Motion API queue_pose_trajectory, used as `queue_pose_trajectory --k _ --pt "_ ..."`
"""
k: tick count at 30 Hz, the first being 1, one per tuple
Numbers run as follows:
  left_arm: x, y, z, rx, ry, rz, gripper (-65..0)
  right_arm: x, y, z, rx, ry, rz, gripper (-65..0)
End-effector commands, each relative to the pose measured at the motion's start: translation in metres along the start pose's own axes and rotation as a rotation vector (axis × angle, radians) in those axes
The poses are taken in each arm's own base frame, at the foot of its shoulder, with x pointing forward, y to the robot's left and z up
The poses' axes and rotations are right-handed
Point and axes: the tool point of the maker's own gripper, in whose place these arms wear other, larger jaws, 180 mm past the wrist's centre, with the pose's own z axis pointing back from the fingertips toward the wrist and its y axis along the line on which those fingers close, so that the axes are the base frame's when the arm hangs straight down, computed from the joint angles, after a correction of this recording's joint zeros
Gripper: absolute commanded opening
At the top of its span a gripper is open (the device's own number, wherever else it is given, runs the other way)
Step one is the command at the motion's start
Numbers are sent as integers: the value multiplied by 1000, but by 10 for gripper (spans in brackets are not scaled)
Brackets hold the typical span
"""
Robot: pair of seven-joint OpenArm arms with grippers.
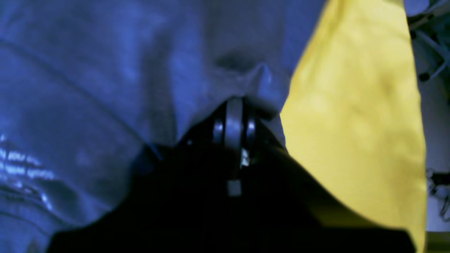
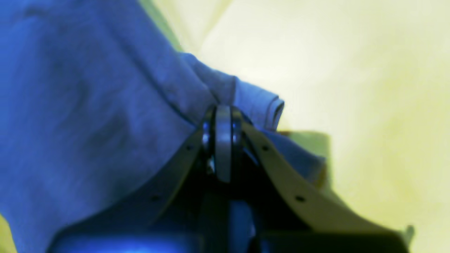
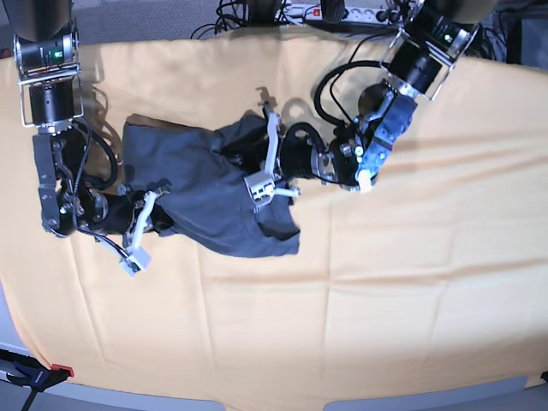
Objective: Fold the T-shirt properly
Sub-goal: 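Grasp the bundled shirt with both grippers and lift it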
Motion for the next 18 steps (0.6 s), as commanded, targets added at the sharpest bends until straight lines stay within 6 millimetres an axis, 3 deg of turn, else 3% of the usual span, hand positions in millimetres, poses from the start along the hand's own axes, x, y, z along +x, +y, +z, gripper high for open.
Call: queue_pose_trajectory --k 1,5,9,14,18 --pt "-50 57 20 224 272 -51 -650 -7 0 4 3 31 13 -650" --pt "-31 98 30 324 255 -101 -650 -32 18 -1 31 71 13 -650" --pt "6 126 41 409 209 -253 -650 -54 50 1 85 96 24 -650" --pt "59 148 55 460 131 -332 -650 -56 83 17 122 17 5 -650" --pt "89 159 66 494 104 -375 -650 -57 104 32 120 -36 -19 -650"
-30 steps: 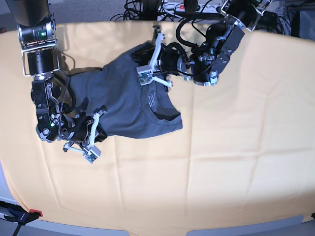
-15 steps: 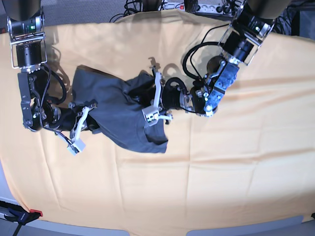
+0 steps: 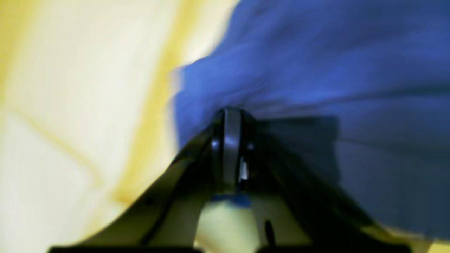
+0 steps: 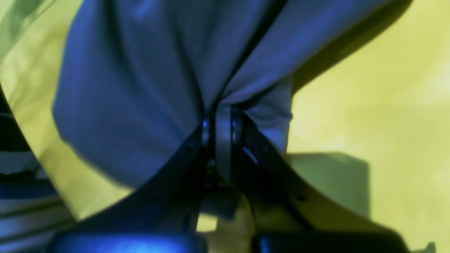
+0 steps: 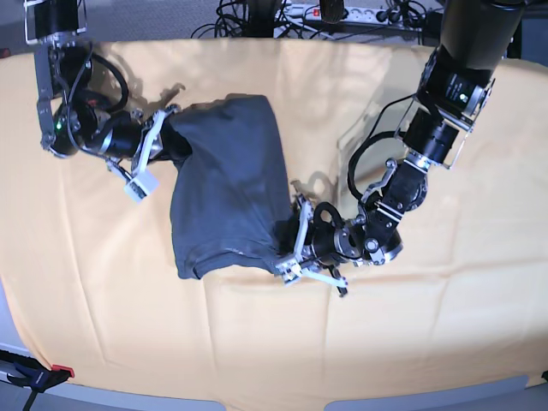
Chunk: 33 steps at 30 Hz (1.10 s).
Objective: Fold the T-shirt properly
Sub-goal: 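Grasp the bundled shirt with both grippers and lift it, then lay the shirt flat as a rectangle and smooth it with both grippers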
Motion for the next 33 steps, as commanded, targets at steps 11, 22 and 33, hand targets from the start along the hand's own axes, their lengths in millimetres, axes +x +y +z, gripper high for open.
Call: queue_pose_trajectory --k 11,22,33 --pt "15 35 14 44 57 28 -650 -5 -82 102 -670 0 -91 -650" --pt "70 5 36 -196 -178 250 -650 70 20 70 -103 -405 91 -650" --pt "94 -23 71 -479 -445 595 -650 28 30 11 -11 -268 -60 -650"
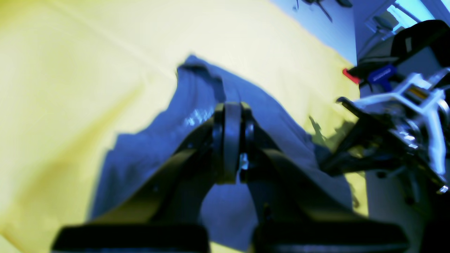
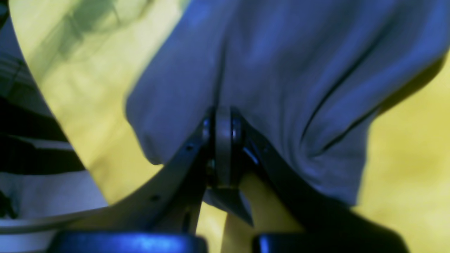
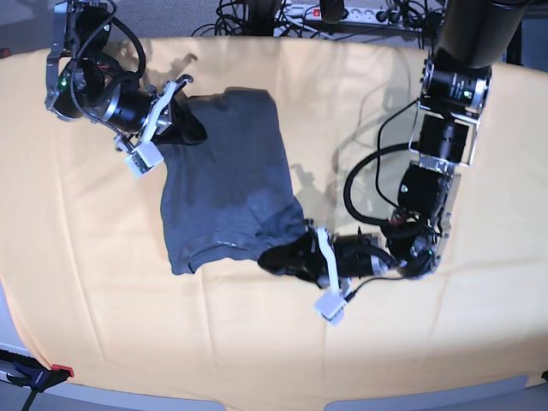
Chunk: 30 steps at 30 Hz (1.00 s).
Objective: Fold the T-shirt properly
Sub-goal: 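Lay the shirt flat as a rectangle and smooth it with both grippers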
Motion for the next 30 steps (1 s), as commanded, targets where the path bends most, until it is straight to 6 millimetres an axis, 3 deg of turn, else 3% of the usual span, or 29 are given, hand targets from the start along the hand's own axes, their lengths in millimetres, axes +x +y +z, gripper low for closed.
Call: queue_pose_trajectory --k 1,6,11,15,21,25,30 --pt "12 -3 -1 -3 -27 -35 -650 7 -2 1 -1 -20 14 -650" --pt "-39 17 -13 144 51 -106 -650 -21 -22 3 -102 124 63 -650" --pt "-70 30 -15 252 60 -171 -650 -57 -43 14 -232 314 45 -650" --pt "-73 38 -12 300 76 -185 -650 -70 -76 34 -441 417 25 -650" --pt "-66 39 -12 302 69 -197 -650 -62 -106 74 -754 445 -39 -650" --pt "-60 41 -12 304 63 -207 -650 -50 -101 90 -812 391 -51 -650" --pt "-51 42 -11 306 53 -221 -650 -32 -59 78 -637 276 -23 -650"
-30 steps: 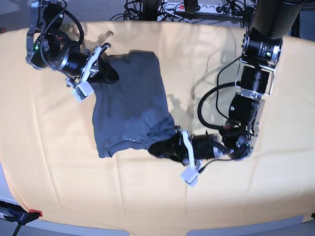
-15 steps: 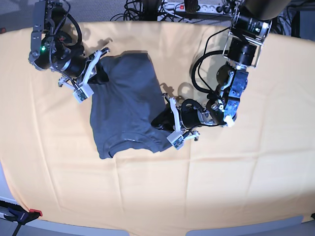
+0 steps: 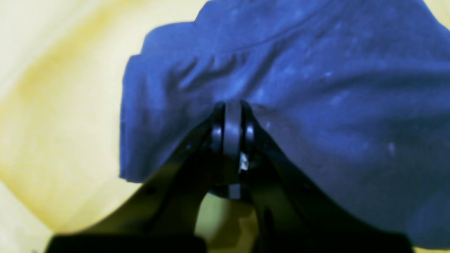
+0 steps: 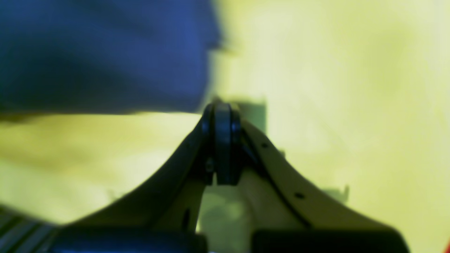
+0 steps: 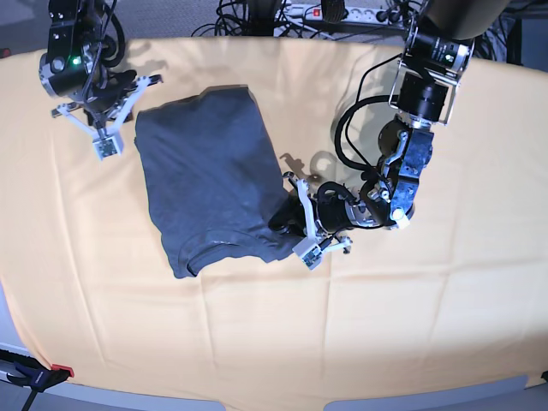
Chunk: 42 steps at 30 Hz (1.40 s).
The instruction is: Fold the T-shirt properly
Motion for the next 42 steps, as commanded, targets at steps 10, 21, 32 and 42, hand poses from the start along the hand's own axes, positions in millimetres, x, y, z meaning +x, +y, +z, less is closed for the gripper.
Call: queue_pose_trajectory --k 10,21,32,42 --pt "109 -3 24 -170 -178 34 -650 94 24 60 58 -482 205 -650" --pt "136 -36 100 -506 -237 158 -650 146 30 118 303 -814 137 -650" --pt "68 -51 140 -413 -183 161 -650 85 -36 151 199 -706 16 -650" --pt "-11 -99 220 -264 7 118 -650 -12 -67 174 79 -367 -91 -650"
